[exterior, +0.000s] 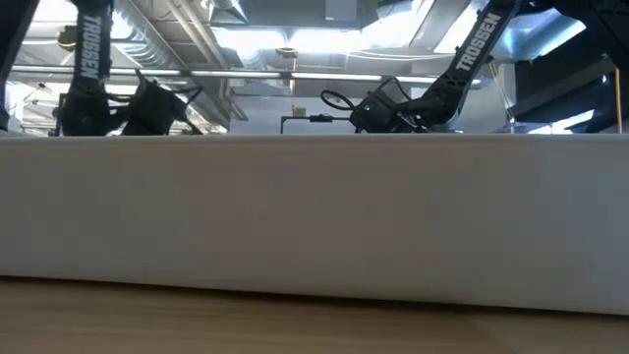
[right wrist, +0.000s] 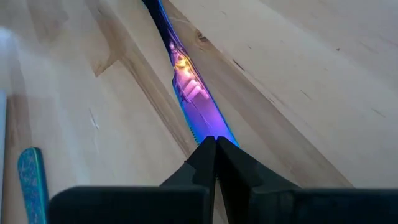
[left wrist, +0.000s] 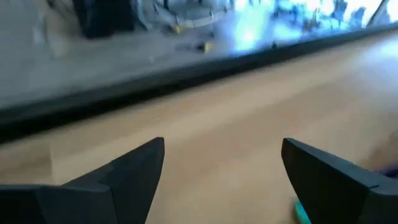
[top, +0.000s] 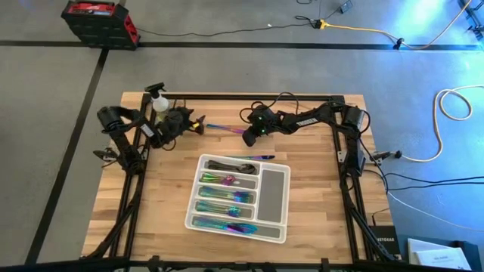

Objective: Sort silverware
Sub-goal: Put the purple knife into the white silverware tray

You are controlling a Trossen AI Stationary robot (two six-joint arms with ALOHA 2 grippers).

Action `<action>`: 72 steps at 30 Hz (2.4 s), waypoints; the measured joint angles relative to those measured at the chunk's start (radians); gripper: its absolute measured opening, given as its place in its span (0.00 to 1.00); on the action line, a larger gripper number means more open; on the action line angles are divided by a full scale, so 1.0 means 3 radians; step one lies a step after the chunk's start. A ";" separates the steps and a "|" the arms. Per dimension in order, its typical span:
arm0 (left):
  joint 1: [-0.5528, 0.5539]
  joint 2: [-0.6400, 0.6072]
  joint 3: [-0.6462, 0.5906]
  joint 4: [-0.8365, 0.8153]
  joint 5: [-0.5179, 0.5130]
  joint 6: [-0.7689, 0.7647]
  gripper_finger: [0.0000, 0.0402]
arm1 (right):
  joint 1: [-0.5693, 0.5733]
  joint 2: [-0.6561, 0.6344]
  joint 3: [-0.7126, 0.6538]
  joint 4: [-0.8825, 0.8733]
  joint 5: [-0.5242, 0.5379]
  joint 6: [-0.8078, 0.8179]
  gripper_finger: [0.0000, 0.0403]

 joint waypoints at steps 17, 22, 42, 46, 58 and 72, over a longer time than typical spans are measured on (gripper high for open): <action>-0.0289 0.0420 0.0330 -0.0219 0.0639 0.1658 0.77 | 0.0001 0.0000 0.0000 0.0004 -0.0060 0.0000 0.00; -0.0198 0.0408 0.0336 -0.0255 0.0937 0.1923 0.77 | 0.0001 -0.0001 0.0002 -0.0014 -0.0109 -0.0010 0.00; -0.0041 0.0360 0.0328 -0.0323 0.1231 0.1894 0.77 | 0.0001 -0.0106 0.0000 -0.0039 -0.0079 -0.0224 0.00; -0.0041 0.0360 0.0328 -0.0321 0.1230 0.1877 0.77 | -0.0006 -0.0107 0.0000 -0.0207 -0.0007 -0.0225 0.00; -0.0041 0.0360 0.0328 -0.0312 0.1316 0.1887 0.77 | -0.0012 -0.0108 0.0000 -0.0199 0.0453 -0.0247 0.00; -0.0022 0.0359 0.0314 -0.0239 0.1557 0.1860 0.77 | -0.0270 -0.0107 0.0000 -0.0076 0.0369 -0.0246 0.00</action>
